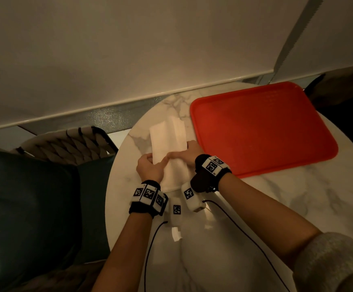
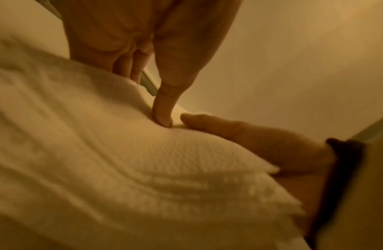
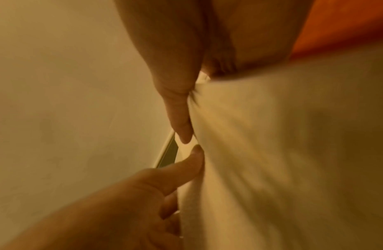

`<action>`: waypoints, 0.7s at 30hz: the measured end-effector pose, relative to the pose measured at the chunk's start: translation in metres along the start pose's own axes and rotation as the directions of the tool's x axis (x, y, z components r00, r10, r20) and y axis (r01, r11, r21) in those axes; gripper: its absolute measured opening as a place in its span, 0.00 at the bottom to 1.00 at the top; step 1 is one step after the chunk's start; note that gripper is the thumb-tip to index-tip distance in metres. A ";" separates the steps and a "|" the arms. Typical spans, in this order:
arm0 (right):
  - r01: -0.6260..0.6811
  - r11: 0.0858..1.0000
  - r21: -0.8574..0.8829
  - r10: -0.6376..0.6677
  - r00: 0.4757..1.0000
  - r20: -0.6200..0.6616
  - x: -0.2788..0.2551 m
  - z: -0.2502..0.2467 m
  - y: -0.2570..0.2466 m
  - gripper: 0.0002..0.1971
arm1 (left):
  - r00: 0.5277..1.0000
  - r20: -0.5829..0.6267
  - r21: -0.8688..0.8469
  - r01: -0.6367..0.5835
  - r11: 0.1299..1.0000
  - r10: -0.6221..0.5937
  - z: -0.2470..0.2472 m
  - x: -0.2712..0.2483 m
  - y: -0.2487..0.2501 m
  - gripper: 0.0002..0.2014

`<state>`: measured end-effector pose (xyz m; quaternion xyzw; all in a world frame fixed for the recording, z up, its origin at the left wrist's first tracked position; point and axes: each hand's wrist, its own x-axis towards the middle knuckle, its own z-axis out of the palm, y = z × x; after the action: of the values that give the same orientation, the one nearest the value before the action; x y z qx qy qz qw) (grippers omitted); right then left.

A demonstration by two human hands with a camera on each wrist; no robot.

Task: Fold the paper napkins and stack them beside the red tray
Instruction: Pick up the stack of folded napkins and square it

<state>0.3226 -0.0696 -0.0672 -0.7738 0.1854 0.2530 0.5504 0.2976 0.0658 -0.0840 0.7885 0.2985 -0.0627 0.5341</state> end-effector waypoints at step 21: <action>0.106 0.925 0.366 -0.110 0.994 -0.009 -0.031 -0.046 0.006 0.24 | 0.941 0.334 -0.327 0.058 0.943 0.059 0.003 -0.030 0.022 0.26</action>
<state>0.3030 -0.1146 -0.0416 -0.6654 0.1833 0.1879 0.6988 0.2859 0.0451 -0.0548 0.6644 0.2080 -0.1463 0.7028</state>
